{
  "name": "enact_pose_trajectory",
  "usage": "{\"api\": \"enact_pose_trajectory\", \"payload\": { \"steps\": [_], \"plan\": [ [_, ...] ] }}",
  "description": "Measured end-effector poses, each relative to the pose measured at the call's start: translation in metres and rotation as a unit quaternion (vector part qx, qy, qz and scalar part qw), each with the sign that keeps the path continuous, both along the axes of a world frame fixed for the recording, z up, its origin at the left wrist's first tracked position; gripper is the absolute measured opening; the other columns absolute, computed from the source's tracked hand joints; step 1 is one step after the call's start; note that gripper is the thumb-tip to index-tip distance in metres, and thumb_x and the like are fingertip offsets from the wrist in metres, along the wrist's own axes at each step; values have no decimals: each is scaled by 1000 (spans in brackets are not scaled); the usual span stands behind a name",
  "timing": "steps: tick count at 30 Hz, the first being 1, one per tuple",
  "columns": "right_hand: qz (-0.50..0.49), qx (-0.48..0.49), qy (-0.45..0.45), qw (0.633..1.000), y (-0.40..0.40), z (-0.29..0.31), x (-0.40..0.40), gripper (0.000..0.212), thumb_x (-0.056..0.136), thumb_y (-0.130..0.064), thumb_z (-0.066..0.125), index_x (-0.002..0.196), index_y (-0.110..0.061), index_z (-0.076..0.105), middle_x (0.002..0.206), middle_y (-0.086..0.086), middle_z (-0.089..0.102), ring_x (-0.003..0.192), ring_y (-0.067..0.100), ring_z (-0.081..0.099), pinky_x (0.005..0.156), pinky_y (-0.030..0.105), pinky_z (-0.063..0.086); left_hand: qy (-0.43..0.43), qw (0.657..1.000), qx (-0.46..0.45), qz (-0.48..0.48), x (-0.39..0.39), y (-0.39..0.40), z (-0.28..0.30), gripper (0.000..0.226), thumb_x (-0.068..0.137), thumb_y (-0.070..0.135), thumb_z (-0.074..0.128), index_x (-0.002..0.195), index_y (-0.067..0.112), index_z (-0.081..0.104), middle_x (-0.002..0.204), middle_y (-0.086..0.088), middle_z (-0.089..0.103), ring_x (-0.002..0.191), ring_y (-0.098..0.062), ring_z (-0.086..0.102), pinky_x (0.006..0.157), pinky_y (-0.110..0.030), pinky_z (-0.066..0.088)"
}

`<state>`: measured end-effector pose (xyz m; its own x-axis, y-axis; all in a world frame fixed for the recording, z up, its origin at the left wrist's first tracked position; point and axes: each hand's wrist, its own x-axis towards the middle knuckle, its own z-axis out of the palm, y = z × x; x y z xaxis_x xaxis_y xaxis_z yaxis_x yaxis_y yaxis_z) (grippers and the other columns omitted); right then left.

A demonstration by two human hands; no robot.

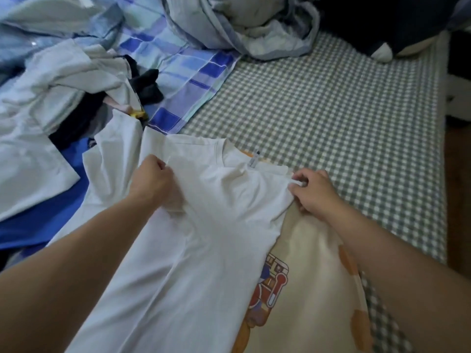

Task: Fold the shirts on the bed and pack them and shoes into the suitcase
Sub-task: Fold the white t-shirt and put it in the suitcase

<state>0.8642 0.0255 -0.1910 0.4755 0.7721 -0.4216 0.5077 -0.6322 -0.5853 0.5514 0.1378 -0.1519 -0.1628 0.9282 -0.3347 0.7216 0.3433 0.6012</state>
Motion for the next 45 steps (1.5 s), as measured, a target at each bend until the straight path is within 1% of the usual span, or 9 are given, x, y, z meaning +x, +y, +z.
{"api": "enact_pose_trajectory", "payload": {
  "steps": [9,12,17,21,26,31,36,40,45],
  "plan": [
    [6,52,32,998,-6,1,6,13,94,-31,70,99,-21,63,125,1,42,93,19,61,72,33,60,51,995,85,-7,-22,-36,14,14,104,27,36,108,15,41,96,-10,54,89,-35,50,76,-44,39],
    [8,131,1,991,-2,9,8,5,94,-23,69,92,-18,67,127,-9,49,110,10,53,96,30,47,25,999,43,-12,-27,-30,1,13,104,27,41,105,15,45,93,-8,57,87,-32,53,74,-40,38],
    [26,166,62,984,23,24,1,8,96,-21,66,89,-19,66,81,-7,65,60,3,56,61,24,44,-13,998,34,42,-22,-26,-8,16,102,24,43,108,11,50,87,-4,54,86,-28,51,75,-38,39],
    [150,43,-42,987,29,17,9,13,101,-28,56,92,-29,65,92,-7,66,85,14,61,71,31,48,4,999,29,29,-25,-26,-9,15,103,26,42,106,13,48,86,-3,54,81,-27,52,74,-40,41],
    [96,21,-107,989,26,6,1,20,98,-17,56,114,-28,61,124,-5,50,106,17,53,91,35,49,-21,1000,10,19,-27,-27,-7,22,101,37,47,110,17,50,92,-4,61,75,-19,57,70,-38,45],
    [176,196,-319,911,-1,13,-60,34,97,-20,50,129,-14,55,129,8,51,117,24,44,100,40,43,-14,999,-22,-28,-33,-28,4,25,98,27,52,95,5,63,85,-11,66,81,-35,65,63,-36,48],
    [355,4,-251,900,-18,-20,-90,71,101,-63,10,161,-29,-7,168,-2,-19,153,17,-22,125,43,-12,56,979,137,-139,-29,-32,25,20,108,33,35,103,15,42,81,-12,54,77,-37,52,71,-47,45],
    [357,-23,-274,893,-13,-29,-87,75,93,-74,3,155,-39,-22,162,-2,-34,149,20,-33,123,50,-14,124,981,52,-141,-35,-20,15,22,108,28,31,102,10,41,89,-15,54,84,-37,51,75,-46,40],
    [361,-43,-262,894,-11,-28,-87,76,90,-78,1,154,-43,-22,160,-5,-37,148,20,-34,123,50,-15,16,994,-94,-49,-35,-15,14,25,104,26,37,118,14,53,117,-12,56,92,-30,51,77,-37,46]
  ]
}}
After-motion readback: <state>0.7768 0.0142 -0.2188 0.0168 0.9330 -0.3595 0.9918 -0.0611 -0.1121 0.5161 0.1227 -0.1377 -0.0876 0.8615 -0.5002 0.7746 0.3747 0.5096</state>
